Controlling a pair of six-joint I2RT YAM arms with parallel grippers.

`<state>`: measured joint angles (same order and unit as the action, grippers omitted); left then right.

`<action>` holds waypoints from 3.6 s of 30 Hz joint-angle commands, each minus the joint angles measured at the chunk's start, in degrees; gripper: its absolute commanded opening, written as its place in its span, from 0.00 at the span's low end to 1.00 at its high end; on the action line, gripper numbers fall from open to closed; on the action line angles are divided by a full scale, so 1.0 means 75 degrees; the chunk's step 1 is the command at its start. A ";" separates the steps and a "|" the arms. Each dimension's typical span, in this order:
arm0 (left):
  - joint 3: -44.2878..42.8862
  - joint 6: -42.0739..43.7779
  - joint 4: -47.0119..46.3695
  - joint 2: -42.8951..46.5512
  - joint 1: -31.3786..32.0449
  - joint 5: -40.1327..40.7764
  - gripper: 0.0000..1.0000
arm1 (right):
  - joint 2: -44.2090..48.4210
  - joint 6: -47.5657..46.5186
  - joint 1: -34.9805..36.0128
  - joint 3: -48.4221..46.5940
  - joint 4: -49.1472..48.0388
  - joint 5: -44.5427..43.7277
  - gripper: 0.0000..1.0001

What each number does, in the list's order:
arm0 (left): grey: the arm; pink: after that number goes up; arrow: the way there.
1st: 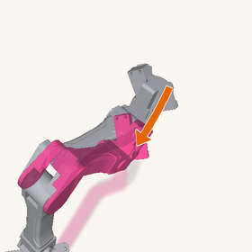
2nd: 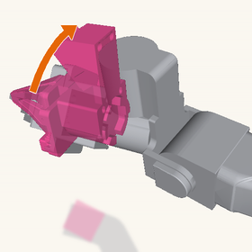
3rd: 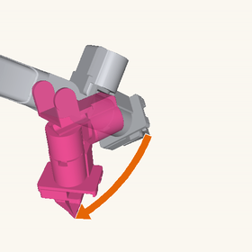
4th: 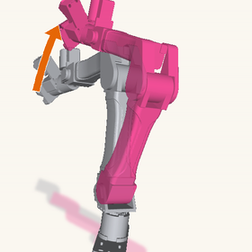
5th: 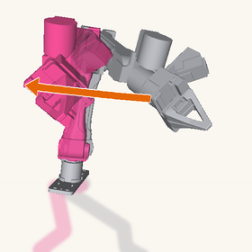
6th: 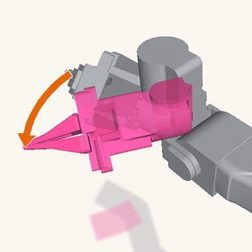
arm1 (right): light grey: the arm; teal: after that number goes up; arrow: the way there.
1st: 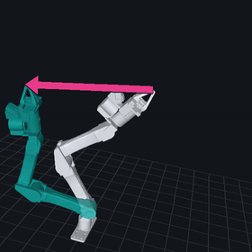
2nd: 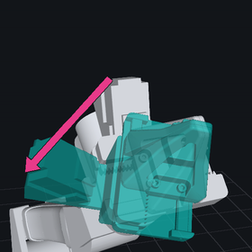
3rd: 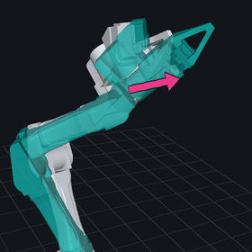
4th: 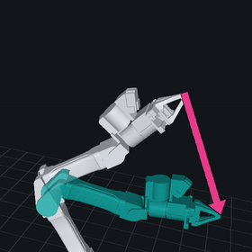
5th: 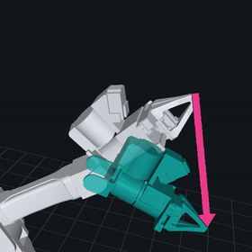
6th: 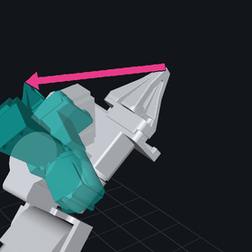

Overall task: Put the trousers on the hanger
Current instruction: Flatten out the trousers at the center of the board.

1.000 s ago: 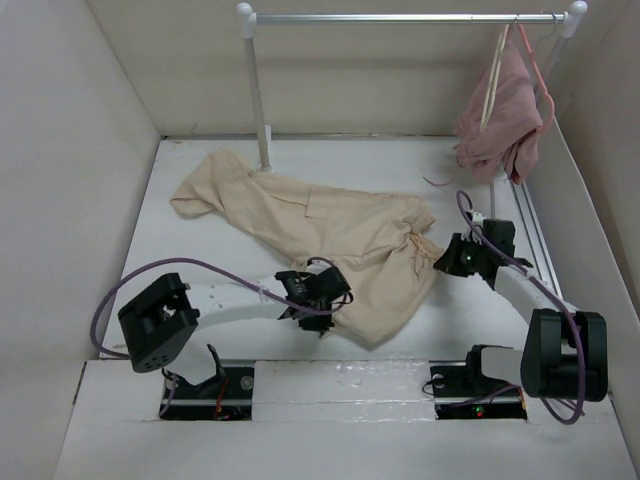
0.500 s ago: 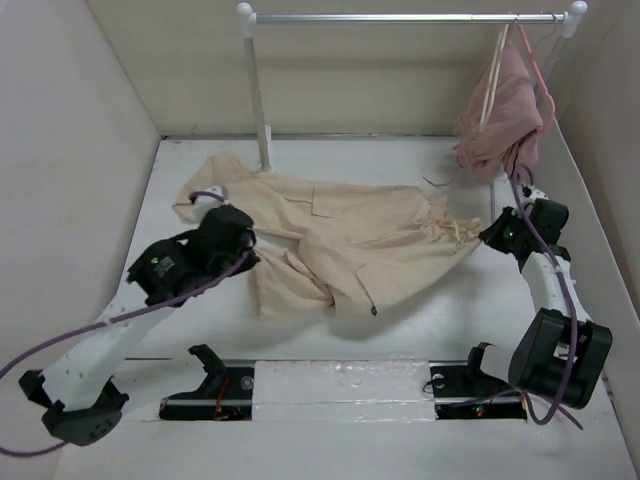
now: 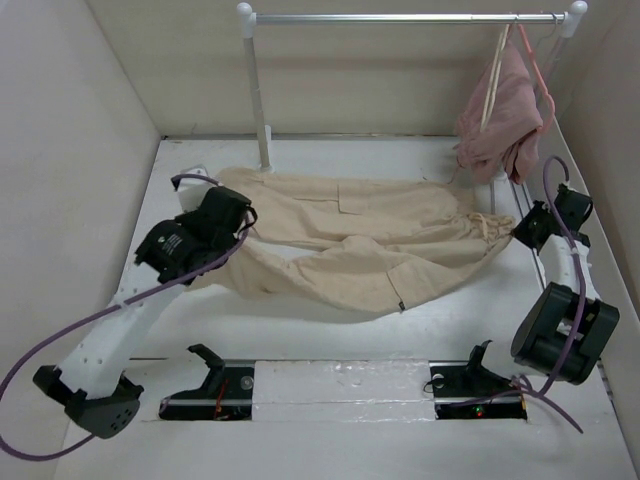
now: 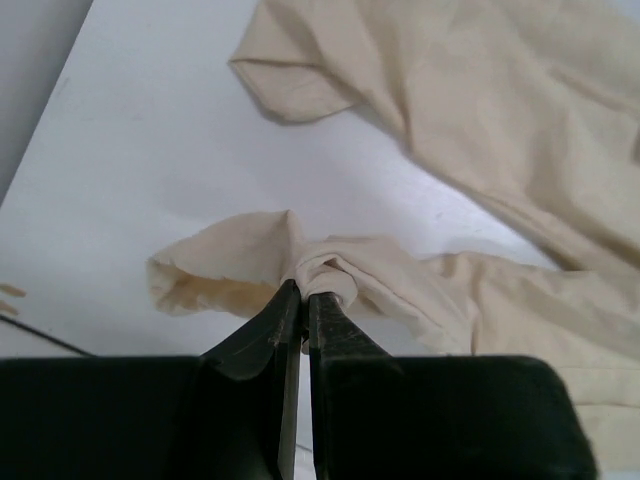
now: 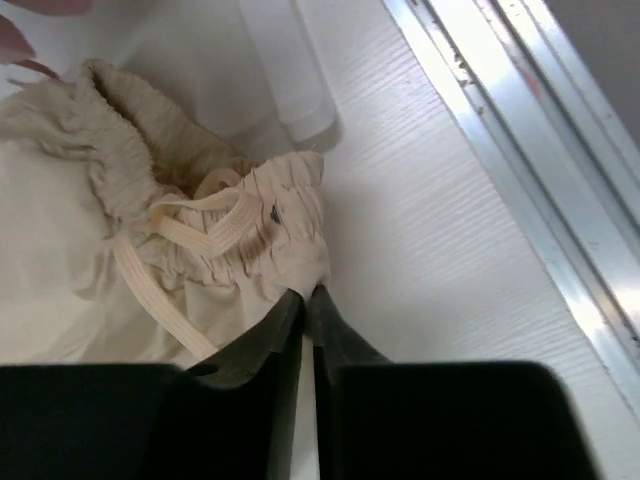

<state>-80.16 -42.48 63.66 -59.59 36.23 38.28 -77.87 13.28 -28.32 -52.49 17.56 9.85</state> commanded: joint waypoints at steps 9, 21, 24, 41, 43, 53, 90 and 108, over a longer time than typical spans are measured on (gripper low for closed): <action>-0.1309 0.0284 0.0208 0.0759 -0.0119 0.0019 0.00 | 0.1917 -0.0025 0.0598 0.0353 0.0646 -0.0130 0.45; -0.1081 0.2112 0.0207 0.1781 -0.0741 -0.2699 0.00 | 0.3655 -0.0831 0.3599 0.0857 0.0623 0.0784 0.43; -0.0422 0.1855 0.0208 0.2518 -0.0741 -0.3240 0.00 | 0.3539 -0.1406 0.3693 0.0800 0.1336 0.0750 0.47; -0.2202 0.2873 0.0195 0.2803 -0.0741 -0.4272 0.21 | 0.3070 -0.2110 0.3400 0.0812 0.2064 0.0363 0.49; -0.2133 0.2689 0.0184 0.2416 -0.0741 -0.3644 0.26 | 0.3000 -0.2157 0.3400 0.0764 0.2065 0.0386 0.49; -0.0398 0.0836 -0.3420 -0.0512 -0.0811 -0.0946 0.58 | 0.2941 -0.2156 0.3986 0.1081 0.1631 0.1031 0.00; 0.2602 -0.1227 -0.8054 -0.5202 -0.7619 -0.6898 0.40 | 0.3562 -0.1794 0.6201 0.1936 0.1338 0.0855 0.10; 0.1841 -0.0817 -0.7257 -0.6199 -0.7397 -0.6101 0.32 | 0.3281 -0.1805 0.6201 0.1749 0.1291 0.0750 0.10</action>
<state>-63.88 -50.70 6.59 -105.49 -19.57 -10.24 -53.19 -0.47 17.72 -37.91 30.35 15.97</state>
